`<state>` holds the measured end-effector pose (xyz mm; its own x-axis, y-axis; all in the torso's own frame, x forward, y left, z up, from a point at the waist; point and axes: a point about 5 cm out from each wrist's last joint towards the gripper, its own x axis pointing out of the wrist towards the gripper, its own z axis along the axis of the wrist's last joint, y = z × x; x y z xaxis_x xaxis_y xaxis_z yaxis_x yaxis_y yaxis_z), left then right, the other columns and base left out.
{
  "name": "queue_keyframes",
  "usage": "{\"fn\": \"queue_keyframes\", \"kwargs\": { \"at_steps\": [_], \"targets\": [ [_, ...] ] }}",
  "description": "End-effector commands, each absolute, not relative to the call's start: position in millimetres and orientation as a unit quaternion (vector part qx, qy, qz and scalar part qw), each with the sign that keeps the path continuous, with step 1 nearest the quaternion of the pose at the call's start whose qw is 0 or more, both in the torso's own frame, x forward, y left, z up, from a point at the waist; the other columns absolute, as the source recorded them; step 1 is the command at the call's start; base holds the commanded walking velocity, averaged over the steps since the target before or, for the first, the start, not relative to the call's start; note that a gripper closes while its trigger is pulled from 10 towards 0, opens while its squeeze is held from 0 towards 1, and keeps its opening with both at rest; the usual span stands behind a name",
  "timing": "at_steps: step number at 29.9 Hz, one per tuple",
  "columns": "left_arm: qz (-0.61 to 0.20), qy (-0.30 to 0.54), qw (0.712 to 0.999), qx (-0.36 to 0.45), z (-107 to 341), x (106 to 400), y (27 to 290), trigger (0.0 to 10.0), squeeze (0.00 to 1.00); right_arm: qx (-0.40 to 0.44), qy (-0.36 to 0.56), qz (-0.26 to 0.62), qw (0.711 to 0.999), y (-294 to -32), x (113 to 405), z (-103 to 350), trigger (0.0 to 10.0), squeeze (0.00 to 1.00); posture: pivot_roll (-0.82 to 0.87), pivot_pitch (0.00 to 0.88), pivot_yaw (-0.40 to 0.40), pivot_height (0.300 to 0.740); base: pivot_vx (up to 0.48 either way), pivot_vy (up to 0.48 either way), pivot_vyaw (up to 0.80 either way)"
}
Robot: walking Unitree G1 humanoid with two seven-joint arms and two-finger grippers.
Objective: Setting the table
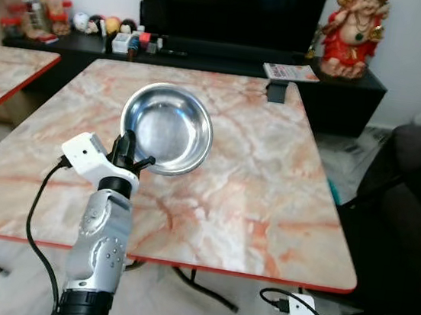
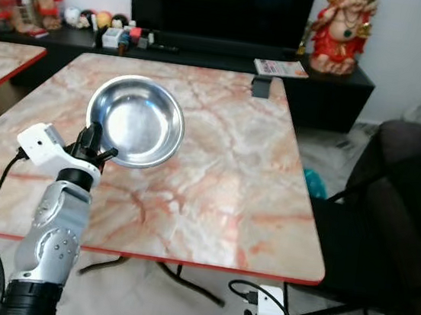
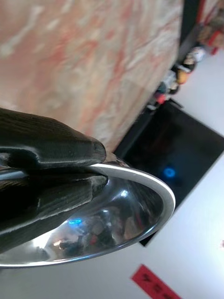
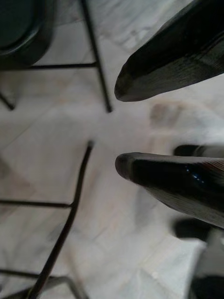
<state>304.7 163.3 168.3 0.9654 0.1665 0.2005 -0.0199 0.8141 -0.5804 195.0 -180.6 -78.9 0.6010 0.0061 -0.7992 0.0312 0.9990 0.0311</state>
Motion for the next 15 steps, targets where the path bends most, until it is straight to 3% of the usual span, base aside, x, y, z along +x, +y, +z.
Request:
{"fn": "queue_keyframes", "kwargs": {
  "at_steps": [1, 5, 10, 15],
  "targets": [
    [0.062, -0.127, 0.945, -0.294, 169, 303, 174, 10.0, 0.00, 0.028, 0.438, 0.002, 0.898, -172, 202, -76, 10.0, 0.00, 0.03, 0.000, -0.022, 0.732, 0.382, 0.000, 0.00],
    [0.061, -0.126, 0.945, -0.294, 169, 303, 173, 10.0, 0.00, 0.028, 0.438, 0.002, 0.898, -172, 201, -76, 10.0, 0.00, 0.03, 0.000, -0.022, 0.732, 0.382, 0.000, 0.00],
    [0.043, -0.067, 0.951, -0.298, 154, 302, 166, 10.0, 0.00, 0.025, 0.441, 0.004, 0.897, -172, 200, -77, 10.0, 0.00, 0.03, 0.000, -0.022, 0.732, 0.000, 0.000, 0.00],
    [0.093, 0.063, 0.942, -0.318, 118, 297, 167, 10.0, 0.00, 0.025, 0.443, 0.003, 0.896, -171, 198, -78, 10.0, 0.00, 0.03, 0.000, -0.020, 0.732, 0.000, 0.000, 0.00]
  ]
}}
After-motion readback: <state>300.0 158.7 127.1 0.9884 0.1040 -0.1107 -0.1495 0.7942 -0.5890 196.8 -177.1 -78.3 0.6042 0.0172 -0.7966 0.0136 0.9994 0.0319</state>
